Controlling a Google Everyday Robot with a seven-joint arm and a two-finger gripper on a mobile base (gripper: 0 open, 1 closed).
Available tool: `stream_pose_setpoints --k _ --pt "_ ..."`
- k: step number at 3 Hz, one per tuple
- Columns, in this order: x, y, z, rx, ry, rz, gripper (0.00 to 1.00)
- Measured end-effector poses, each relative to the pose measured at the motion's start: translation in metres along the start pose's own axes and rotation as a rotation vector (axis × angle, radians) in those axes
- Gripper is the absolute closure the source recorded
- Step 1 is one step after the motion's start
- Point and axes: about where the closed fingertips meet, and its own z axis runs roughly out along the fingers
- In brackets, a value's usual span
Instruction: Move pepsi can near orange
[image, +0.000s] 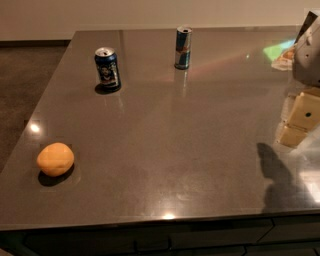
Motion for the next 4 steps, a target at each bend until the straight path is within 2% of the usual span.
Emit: stream_pose_setpoints --k 1,2,3,4 --pt "0.000 0.000 0.000 0.000 0.000 0.000 0.00" --pt "-0.019 -0.007 0.001 0.007 -0.050 -0.012 0.00" --pt "-0.059 -0.020 0.008 0.031 -0.112 -0.017 0.00" --pt "-0.109 -0.033 0.019 0.051 -0.179 -0.027 0.00"
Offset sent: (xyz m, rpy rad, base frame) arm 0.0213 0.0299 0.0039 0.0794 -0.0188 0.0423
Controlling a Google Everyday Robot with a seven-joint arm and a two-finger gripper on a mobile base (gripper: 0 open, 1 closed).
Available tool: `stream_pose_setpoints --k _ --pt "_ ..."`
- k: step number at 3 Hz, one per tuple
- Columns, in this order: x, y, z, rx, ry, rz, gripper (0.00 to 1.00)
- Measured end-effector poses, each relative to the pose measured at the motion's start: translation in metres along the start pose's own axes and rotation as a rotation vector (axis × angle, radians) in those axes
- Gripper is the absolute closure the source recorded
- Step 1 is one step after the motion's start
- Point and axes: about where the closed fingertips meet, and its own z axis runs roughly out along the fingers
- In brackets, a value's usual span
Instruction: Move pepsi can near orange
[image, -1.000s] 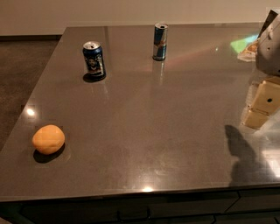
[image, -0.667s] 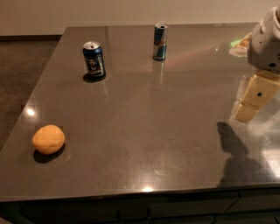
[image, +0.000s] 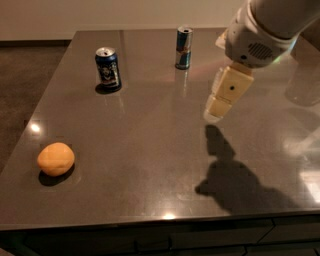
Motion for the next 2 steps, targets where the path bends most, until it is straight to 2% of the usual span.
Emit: stream_pose_setpoints --k 2 --pt "-0.080 -0.012 0.048 0.014 -0.095 -0.019 0.00"
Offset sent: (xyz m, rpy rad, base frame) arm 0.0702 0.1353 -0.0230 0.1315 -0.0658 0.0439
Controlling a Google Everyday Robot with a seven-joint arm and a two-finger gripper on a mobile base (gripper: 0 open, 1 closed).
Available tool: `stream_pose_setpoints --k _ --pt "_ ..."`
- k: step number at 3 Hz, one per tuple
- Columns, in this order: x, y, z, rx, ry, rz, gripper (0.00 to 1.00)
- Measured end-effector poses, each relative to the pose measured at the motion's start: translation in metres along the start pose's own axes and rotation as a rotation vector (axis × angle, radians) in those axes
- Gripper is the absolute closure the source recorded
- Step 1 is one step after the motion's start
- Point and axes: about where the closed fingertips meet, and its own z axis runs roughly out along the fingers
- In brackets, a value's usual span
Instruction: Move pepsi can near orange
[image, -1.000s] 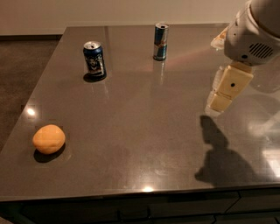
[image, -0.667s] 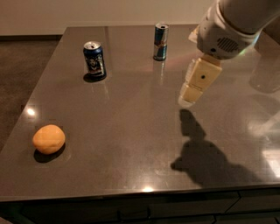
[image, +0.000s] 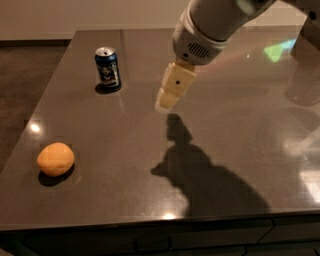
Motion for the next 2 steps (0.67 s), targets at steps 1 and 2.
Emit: stream_pose_setpoints --k 1,2 --pt "-0.026 -0.015 0.029 0.011 -0.037 0.030 0.00" --pt "-0.047 -0.037 0.065 -0.008 -0.075 0.098 0.00"
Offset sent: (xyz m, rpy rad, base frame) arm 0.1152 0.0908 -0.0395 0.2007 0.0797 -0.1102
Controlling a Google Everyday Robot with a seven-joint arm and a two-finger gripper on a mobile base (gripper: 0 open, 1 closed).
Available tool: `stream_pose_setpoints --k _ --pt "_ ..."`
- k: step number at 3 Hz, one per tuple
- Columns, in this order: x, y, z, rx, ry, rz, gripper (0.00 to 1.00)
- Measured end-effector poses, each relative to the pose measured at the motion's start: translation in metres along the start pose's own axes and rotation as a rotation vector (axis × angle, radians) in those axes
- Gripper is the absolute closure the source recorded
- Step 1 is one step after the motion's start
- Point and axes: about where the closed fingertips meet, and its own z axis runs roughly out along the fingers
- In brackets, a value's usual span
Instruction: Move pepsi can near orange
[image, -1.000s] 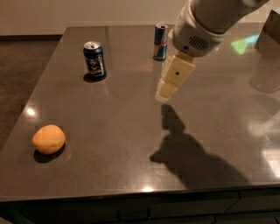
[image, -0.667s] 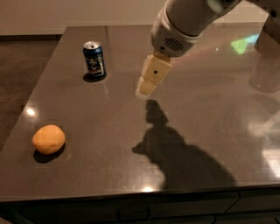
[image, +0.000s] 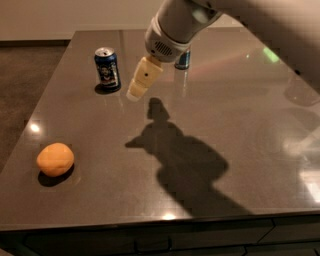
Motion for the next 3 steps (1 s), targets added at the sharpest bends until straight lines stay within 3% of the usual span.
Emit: stream_pose_setpoints --k 1,2,3 --pt "-0.025 -0.027 0.039 -0.039 -0.058 0.089 0.00" --pt "-0.051 -0.045 0.069 -0.043 -0.108 0.143 0.00" --pt "-0.077 -0.053 0.096 -0.047 -0.141 0.158 0.00"
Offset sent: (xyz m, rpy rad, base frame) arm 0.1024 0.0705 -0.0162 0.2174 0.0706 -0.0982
